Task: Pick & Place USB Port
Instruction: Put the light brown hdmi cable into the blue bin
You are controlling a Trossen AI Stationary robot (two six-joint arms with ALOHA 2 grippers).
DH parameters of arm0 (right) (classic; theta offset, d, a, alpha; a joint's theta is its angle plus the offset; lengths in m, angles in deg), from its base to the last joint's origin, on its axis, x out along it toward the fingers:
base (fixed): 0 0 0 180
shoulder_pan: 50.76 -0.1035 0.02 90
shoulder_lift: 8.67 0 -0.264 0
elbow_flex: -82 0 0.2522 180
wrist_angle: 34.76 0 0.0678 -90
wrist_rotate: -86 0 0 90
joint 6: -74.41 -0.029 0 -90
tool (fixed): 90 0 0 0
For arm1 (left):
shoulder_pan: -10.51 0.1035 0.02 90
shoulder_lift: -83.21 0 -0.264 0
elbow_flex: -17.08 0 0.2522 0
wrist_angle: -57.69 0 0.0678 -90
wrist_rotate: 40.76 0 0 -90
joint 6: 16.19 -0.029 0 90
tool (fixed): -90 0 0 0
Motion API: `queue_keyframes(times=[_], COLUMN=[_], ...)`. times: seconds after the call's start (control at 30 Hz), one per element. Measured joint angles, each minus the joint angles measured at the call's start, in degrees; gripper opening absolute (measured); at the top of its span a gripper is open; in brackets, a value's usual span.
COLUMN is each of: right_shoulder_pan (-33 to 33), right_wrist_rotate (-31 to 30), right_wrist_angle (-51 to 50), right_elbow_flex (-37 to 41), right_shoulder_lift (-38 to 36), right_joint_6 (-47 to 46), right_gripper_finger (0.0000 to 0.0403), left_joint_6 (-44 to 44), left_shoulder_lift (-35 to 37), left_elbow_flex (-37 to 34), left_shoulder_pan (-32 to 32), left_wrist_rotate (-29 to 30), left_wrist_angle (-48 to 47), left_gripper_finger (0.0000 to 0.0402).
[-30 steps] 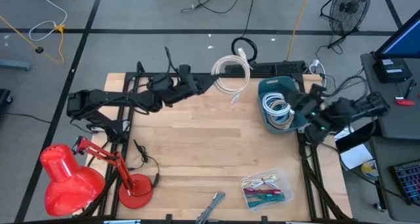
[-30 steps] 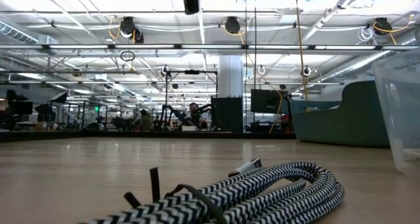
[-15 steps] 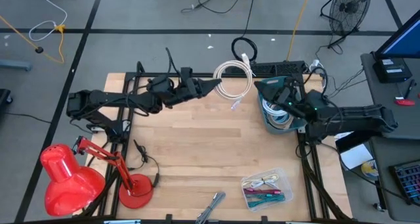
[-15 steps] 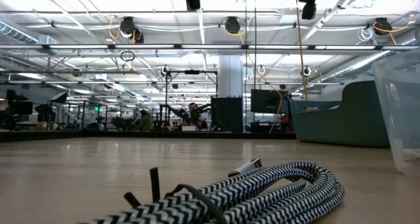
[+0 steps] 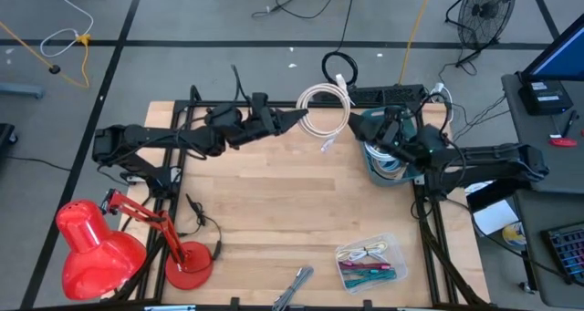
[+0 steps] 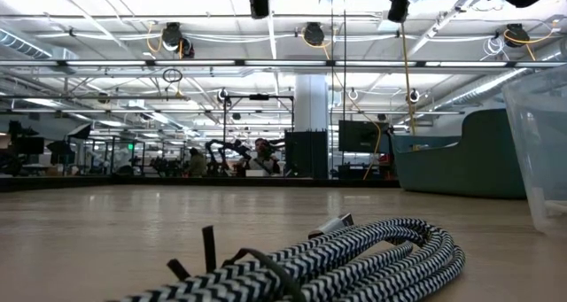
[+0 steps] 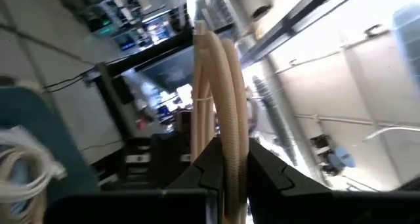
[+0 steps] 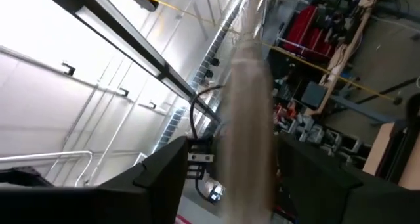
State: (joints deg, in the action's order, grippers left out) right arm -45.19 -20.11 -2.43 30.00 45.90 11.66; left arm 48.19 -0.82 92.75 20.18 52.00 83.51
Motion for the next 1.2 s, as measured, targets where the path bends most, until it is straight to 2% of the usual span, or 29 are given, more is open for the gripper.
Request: queue_keyframes(times=[0.17,0.37,0.5,0.8,0.93,1.0,1.2], right_shoulder_pan=[0.0,0.0,0.0,0.0,0.0,0.0,0.0], right_wrist_rotate=[0.3,1.3,1.6,1.7,2.1,2.8,10.1], right_wrist_angle=[0.4,0.2,-1.3,-1.4,-2.4,-3.4,-9.8], right_elbow_flex=[0.0,0.0,0.0,0.0,0.0,0.0,-0.1], right_shoulder_lift=[0.5,1.3,2.3,1.9,1.0,0.3,-3.8], right_joint_6=[-1.5,-1.8,-4.0,-2.1,-0.5,-0.3,-3.2], right_gripper_finger=[0.0238,0.0233,0.0197,0.0078,0.0068,0.0068,0.0068], left_joint_6=[0.2,-0.2,0.0,0.1,0.2,0.3,0.1], left_shoulder_lift=[0.0,0.0,0.0,-0.1,-0.1,0.2,4.3], left_elbow_flex=[0.0,0.0,0.0,0.0,0.0,0.0,-0.1], left_shoulder_pan=[0.0,0.0,0.0,-1.4,-1.7,-1.6,-0.5], left_wrist_rotate=[0.1,0.1,0.3,0.4,-1.9,-3.9,-8.3], left_wrist_angle=[-3.9,-3.5,-2.7,-2.5,-2.1,-2.2,-2.1], left_gripper_finger=[0.0035,0.0035,0.0035,0.0035,0.0035,0.0051,0.0164])
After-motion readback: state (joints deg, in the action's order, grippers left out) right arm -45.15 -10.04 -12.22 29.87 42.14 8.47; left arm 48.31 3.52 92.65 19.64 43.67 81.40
